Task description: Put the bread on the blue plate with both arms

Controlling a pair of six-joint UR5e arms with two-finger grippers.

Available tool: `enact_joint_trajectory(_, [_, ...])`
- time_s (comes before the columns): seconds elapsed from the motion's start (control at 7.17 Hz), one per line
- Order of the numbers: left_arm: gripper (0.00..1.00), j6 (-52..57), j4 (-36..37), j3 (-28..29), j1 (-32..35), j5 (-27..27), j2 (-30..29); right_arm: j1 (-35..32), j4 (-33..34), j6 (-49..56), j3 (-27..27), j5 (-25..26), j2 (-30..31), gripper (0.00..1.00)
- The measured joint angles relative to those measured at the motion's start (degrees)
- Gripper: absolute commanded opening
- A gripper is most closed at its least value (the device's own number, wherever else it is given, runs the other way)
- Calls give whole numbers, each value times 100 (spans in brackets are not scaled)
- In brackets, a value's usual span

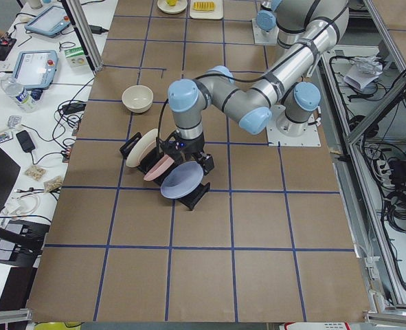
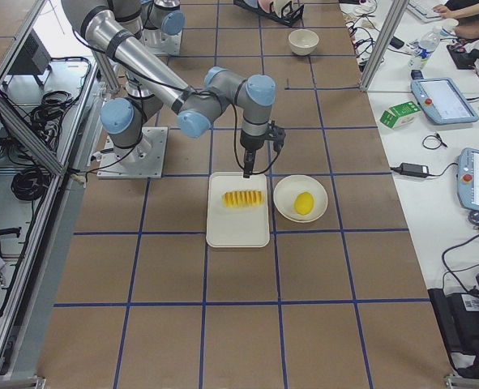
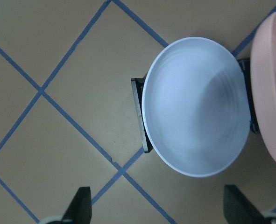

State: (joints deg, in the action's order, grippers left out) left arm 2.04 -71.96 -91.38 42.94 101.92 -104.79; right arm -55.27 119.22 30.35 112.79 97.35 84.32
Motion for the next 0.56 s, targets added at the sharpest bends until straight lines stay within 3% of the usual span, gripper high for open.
enact_joint_trajectory(0.28, [100,-4,424,-42,-99,14,-516,376,232,485,123,-255,-385,100])
enact_joint_trajectory(0.42, [92,-11,478,-41,-106,10,-632,494,275,569,142,-296,-608,100])
enact_joint_trajectory(0.56, [66,-14,498,-40,-108,-1,-689,553,455,600,147,-306,-837,100])
